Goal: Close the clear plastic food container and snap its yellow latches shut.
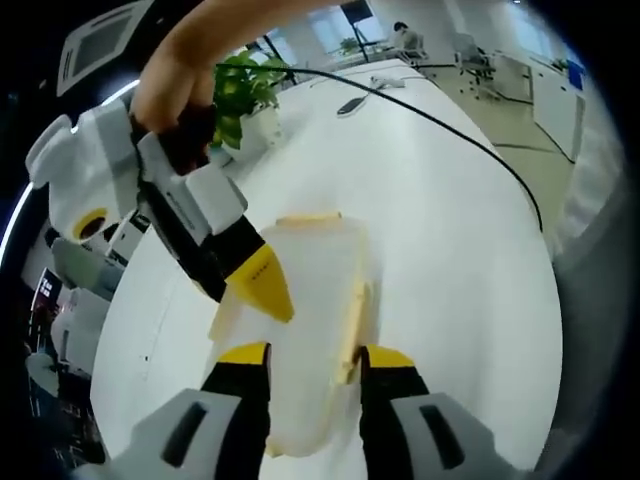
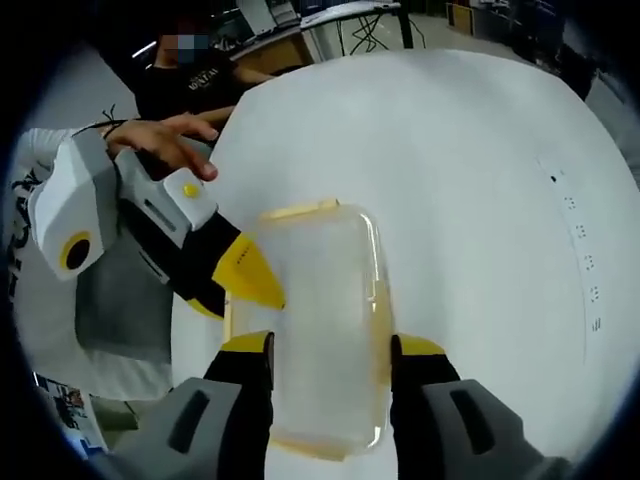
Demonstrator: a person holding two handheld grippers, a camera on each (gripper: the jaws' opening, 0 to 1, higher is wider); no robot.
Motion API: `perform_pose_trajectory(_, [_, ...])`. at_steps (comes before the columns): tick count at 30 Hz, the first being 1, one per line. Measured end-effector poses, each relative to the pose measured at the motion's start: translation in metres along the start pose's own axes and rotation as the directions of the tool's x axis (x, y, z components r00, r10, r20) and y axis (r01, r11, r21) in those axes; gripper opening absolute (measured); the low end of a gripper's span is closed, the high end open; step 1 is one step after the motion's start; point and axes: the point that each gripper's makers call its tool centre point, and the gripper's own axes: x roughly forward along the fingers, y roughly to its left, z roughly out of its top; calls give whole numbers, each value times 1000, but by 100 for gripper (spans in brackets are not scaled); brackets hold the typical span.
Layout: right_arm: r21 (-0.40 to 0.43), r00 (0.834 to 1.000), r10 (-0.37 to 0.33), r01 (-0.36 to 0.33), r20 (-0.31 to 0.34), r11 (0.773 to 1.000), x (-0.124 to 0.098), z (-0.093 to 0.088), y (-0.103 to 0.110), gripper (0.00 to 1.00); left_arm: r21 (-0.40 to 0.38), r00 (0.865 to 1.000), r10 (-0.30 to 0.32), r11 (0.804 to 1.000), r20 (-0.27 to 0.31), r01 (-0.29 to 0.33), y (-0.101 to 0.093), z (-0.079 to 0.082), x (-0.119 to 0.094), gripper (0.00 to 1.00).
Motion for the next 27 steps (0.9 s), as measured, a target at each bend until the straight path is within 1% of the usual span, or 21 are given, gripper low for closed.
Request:
perform_pose_trajectory(2, [3,1000,-11,11,1,1000,-1,0,0,43,-4,1000,4,1000,1,-4,-1,0,0,28])
perform_pose_trajectory(4, [28,1000,-26,26,6,999,-1,0,-1,44,-10,1000,7,1000,-4,-7,-1,0,0,29])
perform_pose_trajectory(8, [25,998,-56,55,11,998,-2,1,-2,45,-17,1000,7,1000,-2,-7,-2,0,-1,29])
perform_pose_trajectory(13, [9,991,-133,133,-6,991,-5,3,-1,45,-29,1000,19,999,-6,-19,-2,2,-1,29])
perform_pose_trajectory(14, [6,988,-155,155,-8,988,-7,2,-4,44,-32,1000,23,999,-4,-23,-3,2,-1,29])
perform_pose_trajectory(17, [-5,980,-198,198,-4,980,-9,3,-5,44,-35,1000,24,999,0,-24,-2,2,-1,29])
perform_pose_trajectory(20, [-35,972,-233,233,13,972,-11,3,-4,44,-32,1000,21,999,-9,-21,-2,3,0,29])
perform_pose_trajectory(22, [-22,969,-244,244,24,969,-12,3,-5,44,-32,1000,23,999,-12,-24,-3,3,0,29])
perform_pose_trajectory(25, [18,960,-272,271,64,962,-12,4,-6,45,-35,1000,24,999,-14,-25,-3,3,0,29])
perform_pose_trajectory(27, [13,958,-279,278,69,960,-12,4,-5,45,-35,1000,27,999,-15,-28,-3,3,0,29])
